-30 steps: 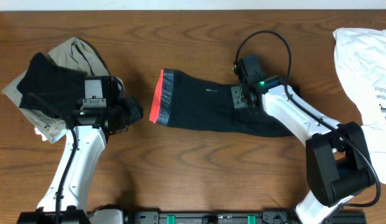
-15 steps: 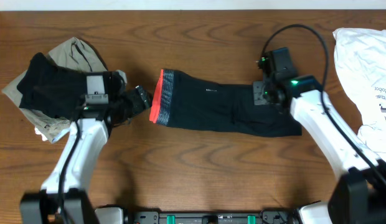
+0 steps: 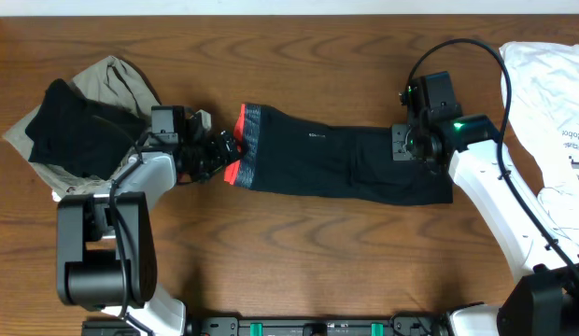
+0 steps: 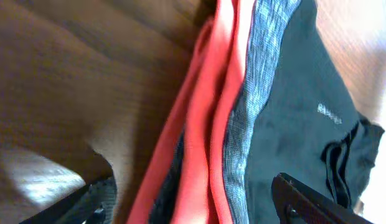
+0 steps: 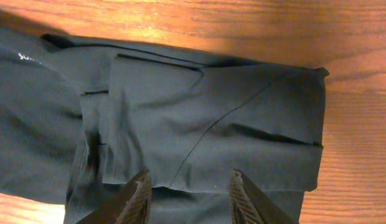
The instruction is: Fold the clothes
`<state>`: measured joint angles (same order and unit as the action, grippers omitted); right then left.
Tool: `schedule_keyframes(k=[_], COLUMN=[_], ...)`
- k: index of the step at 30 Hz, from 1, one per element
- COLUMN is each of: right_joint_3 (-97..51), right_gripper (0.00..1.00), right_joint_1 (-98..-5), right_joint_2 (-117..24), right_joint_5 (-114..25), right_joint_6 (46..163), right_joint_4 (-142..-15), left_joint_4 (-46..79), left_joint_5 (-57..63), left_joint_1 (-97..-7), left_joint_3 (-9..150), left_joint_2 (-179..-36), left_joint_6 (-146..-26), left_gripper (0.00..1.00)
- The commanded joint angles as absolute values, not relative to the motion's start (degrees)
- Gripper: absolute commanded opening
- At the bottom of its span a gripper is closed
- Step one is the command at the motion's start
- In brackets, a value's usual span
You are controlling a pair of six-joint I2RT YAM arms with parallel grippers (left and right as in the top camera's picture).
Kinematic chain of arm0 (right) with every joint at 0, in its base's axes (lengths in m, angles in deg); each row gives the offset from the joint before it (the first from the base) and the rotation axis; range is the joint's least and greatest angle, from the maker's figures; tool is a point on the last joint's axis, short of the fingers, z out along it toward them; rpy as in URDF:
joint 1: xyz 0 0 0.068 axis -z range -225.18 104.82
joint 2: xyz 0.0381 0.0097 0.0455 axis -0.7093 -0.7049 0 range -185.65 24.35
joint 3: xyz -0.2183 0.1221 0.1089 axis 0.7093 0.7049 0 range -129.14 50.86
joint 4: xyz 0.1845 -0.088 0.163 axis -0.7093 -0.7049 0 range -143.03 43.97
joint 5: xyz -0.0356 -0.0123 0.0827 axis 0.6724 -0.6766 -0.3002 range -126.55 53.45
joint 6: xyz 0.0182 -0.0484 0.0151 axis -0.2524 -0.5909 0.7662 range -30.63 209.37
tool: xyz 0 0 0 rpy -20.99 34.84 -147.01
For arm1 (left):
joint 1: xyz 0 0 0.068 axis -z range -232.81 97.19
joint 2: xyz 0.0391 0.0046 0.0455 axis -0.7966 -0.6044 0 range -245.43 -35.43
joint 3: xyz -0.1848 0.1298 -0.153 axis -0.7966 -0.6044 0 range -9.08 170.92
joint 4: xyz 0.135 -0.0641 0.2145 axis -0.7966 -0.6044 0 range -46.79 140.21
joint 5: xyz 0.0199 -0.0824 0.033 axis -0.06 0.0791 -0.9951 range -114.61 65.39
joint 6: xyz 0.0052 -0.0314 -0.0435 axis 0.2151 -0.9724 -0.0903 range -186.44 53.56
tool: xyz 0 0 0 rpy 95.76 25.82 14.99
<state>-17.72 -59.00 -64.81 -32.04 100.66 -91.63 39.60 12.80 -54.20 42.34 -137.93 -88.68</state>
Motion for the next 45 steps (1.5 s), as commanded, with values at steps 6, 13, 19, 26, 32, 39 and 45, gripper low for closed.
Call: schedule_keyframes(k=[6, 13, 19, 26, 32, 39, 45], right_joint_3=[-18.51, -18.49, -18.46, -18.46, -18.46, -18.46, -18.46], right_gripper=[0.40, 0.40, 0.40, 0.40, 0.40, 0.41, 0.41], right_joint_1=[-58.59, -58.57, -58.59, -58.59, -58.59, -58.57, -58.59], right_joint_2=[-64.13, -64.13, -64.13, -64.13, -64.13, -64.13, -64.13], right_joint_5=[-31.82, -31.80, -31.82, -31.84, -31.84, -31.82, -31.82], right_joint_6=[100.03, 100.01, 100.01, 100.01, 100.03, 100.01, 100.01], right_joint_4=[-91.43, -92.42, -92.29, -92.07, -92.33, -92.33, -92.02], left_joint_4=[30.31, 26.83, 16.52, 16.52, 23.90, 27.25, 30.48], left_joint_5=[15.01, 13.28, 13.39, 16.56, 16.51, 8.21, 1.13], left_joint_1=[-54.09, -56.71, -59.77, -57.24, -52.71, -50.61, -50.64], left_joint_3=[41.73, 41.73, 41.73, 41.73, 41.73, 41.73, 41.71], left_joint_2=[-140.97, -140.95, -140.95, -140.97, -140.99, -140.99, -140.99], left_joint_6=[-88.99, -98.85, -107.83, -113.18, -115.30, -118.91, -120.61], left_gripper=[0.80, 0.98, 0.98, 0.98, 0.98, 0.98, 0.98])
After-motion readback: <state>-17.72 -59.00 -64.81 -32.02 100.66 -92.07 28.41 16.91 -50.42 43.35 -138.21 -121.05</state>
